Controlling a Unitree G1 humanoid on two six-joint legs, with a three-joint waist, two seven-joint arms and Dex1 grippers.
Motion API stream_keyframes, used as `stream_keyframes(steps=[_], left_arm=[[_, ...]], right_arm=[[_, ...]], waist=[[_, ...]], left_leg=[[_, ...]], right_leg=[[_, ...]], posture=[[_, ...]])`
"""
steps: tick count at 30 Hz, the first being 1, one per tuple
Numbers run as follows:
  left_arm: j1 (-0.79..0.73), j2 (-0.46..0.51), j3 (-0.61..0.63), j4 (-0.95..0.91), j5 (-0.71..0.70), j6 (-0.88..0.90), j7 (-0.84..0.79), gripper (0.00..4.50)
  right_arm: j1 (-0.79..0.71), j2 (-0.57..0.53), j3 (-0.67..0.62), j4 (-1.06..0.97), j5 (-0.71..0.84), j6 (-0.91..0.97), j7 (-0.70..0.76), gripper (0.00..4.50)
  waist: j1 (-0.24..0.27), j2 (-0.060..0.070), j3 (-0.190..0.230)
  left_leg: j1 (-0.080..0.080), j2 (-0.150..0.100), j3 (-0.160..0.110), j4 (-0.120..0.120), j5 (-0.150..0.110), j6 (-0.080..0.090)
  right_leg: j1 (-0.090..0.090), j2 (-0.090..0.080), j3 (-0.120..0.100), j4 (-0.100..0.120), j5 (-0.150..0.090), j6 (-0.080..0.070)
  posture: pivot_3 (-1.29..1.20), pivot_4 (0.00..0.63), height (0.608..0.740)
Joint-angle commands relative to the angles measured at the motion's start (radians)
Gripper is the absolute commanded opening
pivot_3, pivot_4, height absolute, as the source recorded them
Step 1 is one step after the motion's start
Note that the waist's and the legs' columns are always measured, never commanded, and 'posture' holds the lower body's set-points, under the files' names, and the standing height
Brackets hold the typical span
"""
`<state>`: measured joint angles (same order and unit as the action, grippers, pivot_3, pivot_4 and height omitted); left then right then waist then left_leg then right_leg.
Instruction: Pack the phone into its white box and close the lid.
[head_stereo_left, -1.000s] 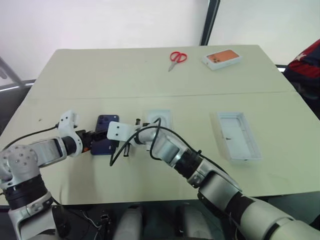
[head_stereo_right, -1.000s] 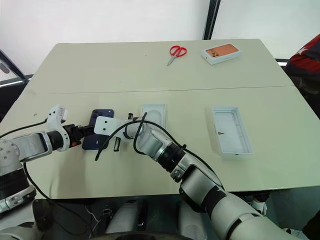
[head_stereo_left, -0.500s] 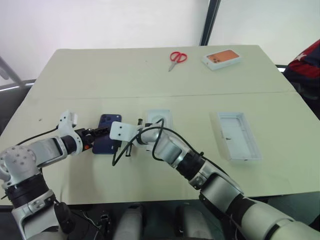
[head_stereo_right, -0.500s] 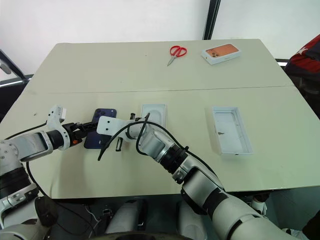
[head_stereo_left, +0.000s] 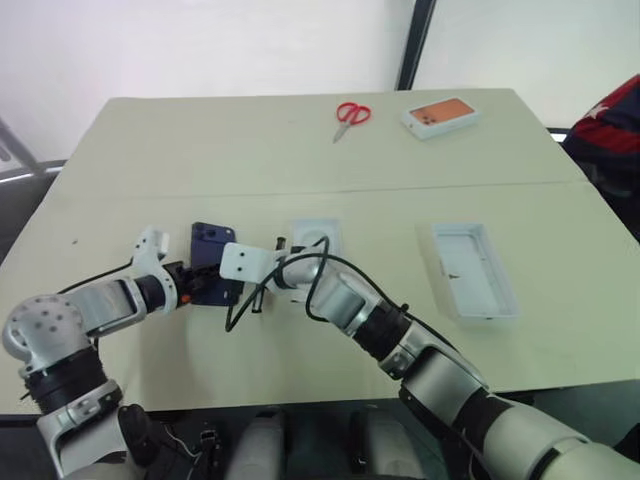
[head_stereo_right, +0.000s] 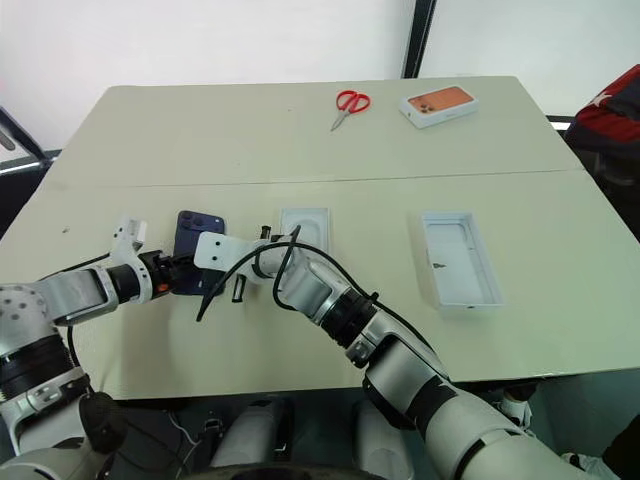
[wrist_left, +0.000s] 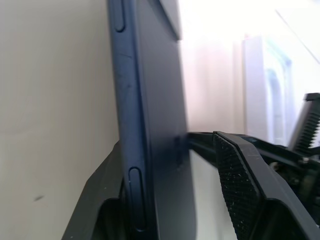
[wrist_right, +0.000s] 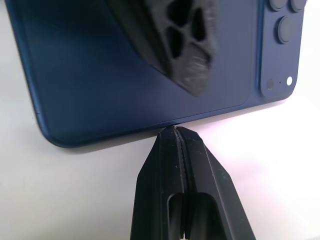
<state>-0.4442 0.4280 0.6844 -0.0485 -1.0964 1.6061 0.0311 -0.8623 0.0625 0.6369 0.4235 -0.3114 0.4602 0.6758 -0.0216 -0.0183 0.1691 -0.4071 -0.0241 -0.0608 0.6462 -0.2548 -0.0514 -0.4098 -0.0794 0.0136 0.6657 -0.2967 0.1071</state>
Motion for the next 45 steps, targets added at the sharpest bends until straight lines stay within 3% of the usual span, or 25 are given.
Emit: stream_keyframes(steps=[1,19,22,25,31,35,37,40,45], left_arm=[[-0.017,0.005,0.01,-0.024,-0.056,0.008,0.01,2.22],[-0.024,0.038,0.088,0.002,-0.046,0.008,0.058,2.22],[-0.019,0.028,0.087,-0.002,-0.055,0.008,0.062,1.45],[-0.014,0.021,0.089,-0.008,-0.069,0.008,0.063,0.06],[-0.039,-0.009,0.142,0.004,-0.114,0.0,0.087,0.02],[-0.083,-0.08,0.161,-0.016,-0.223,-0.04,0.146,0.02],[-0.1,-0.133,0.145,-0.023,-0.325,-0.086,0.209,0.02],[-0.089,-0.247,0.024,-0.082,-0.481,-0.192,0.339,0.02],[-0.032,-0.318,-0.18,-0.144,-0.539,-0.323,0.461,0.02]], right_arm=[[0.002,0.014,0.003,-0.039,-0.002,-0.009,0.005,0.0],[0.002,-0.006,0.005,-0.069,-0.016,-0.008,0.013,0.0],[0.004,-0.011,0.002,-0.089,-0.023,-0.004,0.017,0.0],[0.0,-0.025,-0.009,-0.126,-0.027,0.005,0.02,0.0],[-0.015,-0.085,-0.052,-0.27,-0.018,0.059,0.056,0.0],[0.006,-0.165,-0.135,-0.455,0.039,0.145,0.125,0.0],[0.03,-0.216,-0.204,-0.562,0.1,0.196,0.17,0.0],[0.121,-0.348,-0.319,-0.705,0.209,0.194,0.252,0.0],[0.282,-0.459,-0.477,-0.775,0.357,0.17,0.28,0.0]], waist=[[0.0,0.0,0.0],[0.001,0.0,0.0],[0.001,0.0,0.0],[0.002,-0.001,0.0],[0.002,-0.001,0.0],[0.01,-0.002,0.001],[0.015,-0.003,0.001],[0.02,-0.004,0.0],[0.003,-0.004,0.001]], left_leg=[[0.0,0.0,0.0,0.0,0.0,0.0],[-0.001,0.0,0.0,0.0,0.0,0.0],[-0.001,0.0,0.0,0.0,0.0,0.0],[-0.001,0.0,0.0,0.0,0.0,0.0],[0.0,0.0,0.0,0.0,0.0,0.0],[-0.001,-0.001,0.0,0.0,0.0,0.0],[-0.002,-0.001,-0.001,0.001,0.0,0.0],[-0.003,-0.001,-0.002,0.002,-0.001,0.001],[-0.002,-0.001,0.0,0.001,-0.004,0.006]], right_leg=[[0.0,0.0,0.0,0.0,0.0,0.0],[-0.001,0.0,0.0,0.0,0.0,0.0],[-0.001,0.0,0.0,0.0,0.0,0.0],[0.0,0.0,0.0,0.0,0.0,0.0],[-0.001,0.0,0.0,-0.001,0.0,0.0],[0.0,0.0,0.0,-0.001,0.0,0.0],[0.0,-0.001,-0.001,-0.001,0.0,0.0],[0.001,-0.002,-0.001,-0.003,0.0,0.0],[0.001,-0.002,0.001,-0.003,0.0,0.0]], posture=[[0.0,0.15,0.74],[0.0,0.15,0.74],[0.0,0.15,0.74],[0.0,0.15,0.74],[0.0,0.15,0.74],[0.0,0.15,0.74],[0.0,0.15,0.74],[0.0,0.15,0.74],[0.0,0.15,0.74]])
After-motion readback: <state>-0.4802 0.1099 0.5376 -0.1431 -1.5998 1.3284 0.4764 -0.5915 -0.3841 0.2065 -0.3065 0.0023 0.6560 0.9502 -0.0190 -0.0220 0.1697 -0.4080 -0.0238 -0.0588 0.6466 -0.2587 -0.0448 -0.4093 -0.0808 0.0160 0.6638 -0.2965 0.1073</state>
